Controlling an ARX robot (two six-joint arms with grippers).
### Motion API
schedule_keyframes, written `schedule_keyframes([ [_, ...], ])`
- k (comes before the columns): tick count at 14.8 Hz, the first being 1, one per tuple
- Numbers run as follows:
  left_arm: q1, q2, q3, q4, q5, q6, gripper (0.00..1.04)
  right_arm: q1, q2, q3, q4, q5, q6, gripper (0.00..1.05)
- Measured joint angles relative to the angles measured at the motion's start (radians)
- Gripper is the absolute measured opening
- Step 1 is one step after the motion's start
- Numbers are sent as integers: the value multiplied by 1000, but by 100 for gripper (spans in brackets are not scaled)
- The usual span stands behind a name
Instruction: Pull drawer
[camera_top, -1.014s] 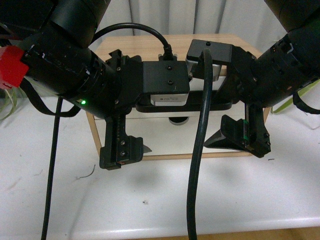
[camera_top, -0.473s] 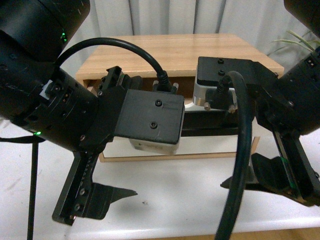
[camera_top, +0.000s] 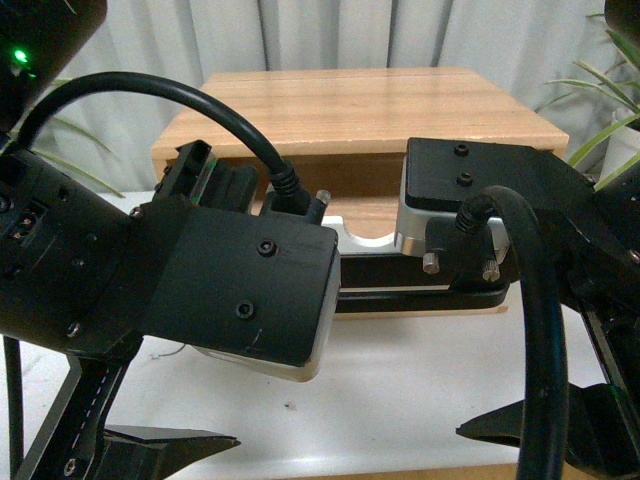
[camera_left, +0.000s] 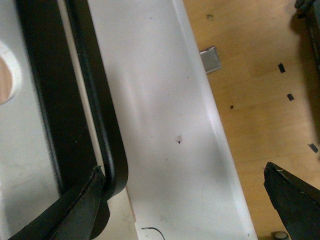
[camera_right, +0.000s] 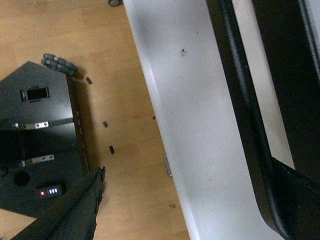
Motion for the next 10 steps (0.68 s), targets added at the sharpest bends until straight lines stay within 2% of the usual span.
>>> schedule_keyframes([
  [3, 18, -133, -48, 120, 63, -143, 98, -20, -121, -40, 152, -135, 172, 98],
  [4, 37, -212, -68, 163, 102, -212, 98, -55, -210, -50, 182, -175, 238, 98],
  [5, 98, -368, -140, 233, 142, -328, 98, -136, -371, -134, 275, -169, 330, 98],
  [6, 180, -534, -245, 343, 157, -466, 98, -233, -531, -259, 423, -68, 430, 98],
  [8, 348, -729, -411, 481, 128, -673, 98, -399, -767, -436, 567, 97, 579, 98],
  [10, 396, -765, -453, 497, 130, -732, 98, -444, -823, -481, 591, 129, 622, 98],
])
